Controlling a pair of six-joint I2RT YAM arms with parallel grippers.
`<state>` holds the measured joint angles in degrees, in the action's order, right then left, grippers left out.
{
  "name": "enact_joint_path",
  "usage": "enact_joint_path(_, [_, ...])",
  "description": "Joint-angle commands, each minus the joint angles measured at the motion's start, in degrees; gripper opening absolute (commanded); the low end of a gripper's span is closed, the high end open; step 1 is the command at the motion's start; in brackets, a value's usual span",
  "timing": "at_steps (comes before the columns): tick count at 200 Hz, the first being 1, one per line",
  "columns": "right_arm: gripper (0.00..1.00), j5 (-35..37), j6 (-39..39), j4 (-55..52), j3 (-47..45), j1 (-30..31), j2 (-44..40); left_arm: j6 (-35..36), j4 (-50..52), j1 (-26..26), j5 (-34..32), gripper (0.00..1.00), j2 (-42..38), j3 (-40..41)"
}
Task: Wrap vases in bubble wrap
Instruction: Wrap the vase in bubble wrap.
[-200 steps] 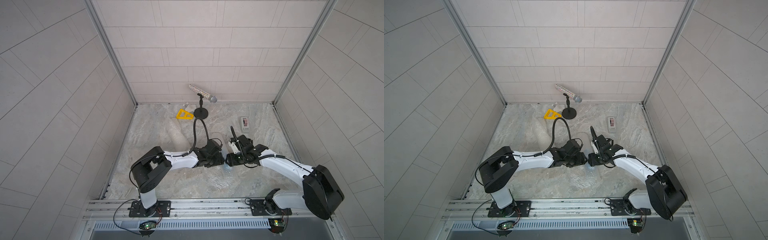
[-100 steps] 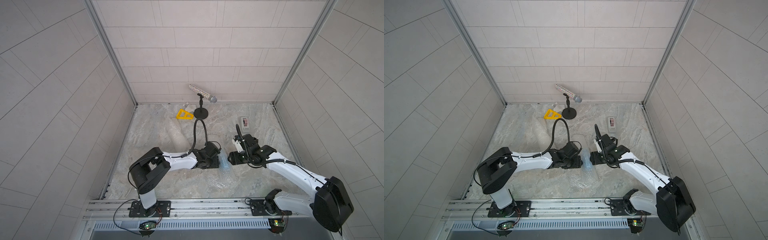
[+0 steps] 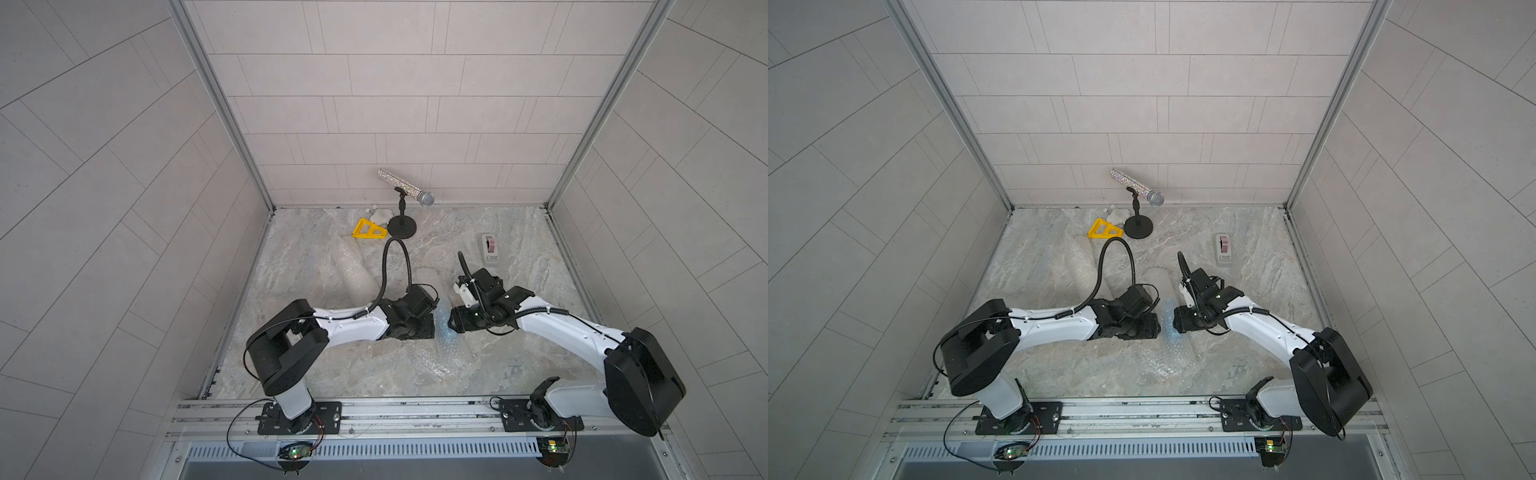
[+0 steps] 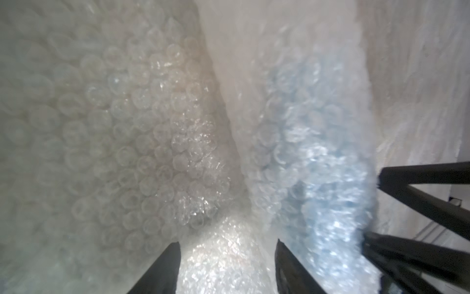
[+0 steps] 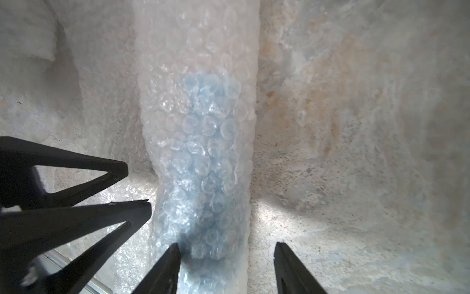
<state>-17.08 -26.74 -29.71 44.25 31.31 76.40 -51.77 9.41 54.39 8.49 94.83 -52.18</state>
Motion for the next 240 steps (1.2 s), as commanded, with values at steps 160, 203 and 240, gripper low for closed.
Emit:
enact_joint_path(160, [0.65,0.8,0.6,-0.9,0.1,3.2,-4.4,-2.6,4.8,0.6,-2.4,0.64,2.3,1.3])
enact_joint_path(203, [0.65,-2.9,0.0,0.1,0.5,3.0,-2.1,-2.3,4.4,0.7,-2.1,0.64,-1.6,5.8])
enact_joint_path(240, [0.65,-7.0,-1.8,2.1,1.4,3.4,0.7,-2.6,3.7,0.9,-1.2,0.63,-3.7,9.1])
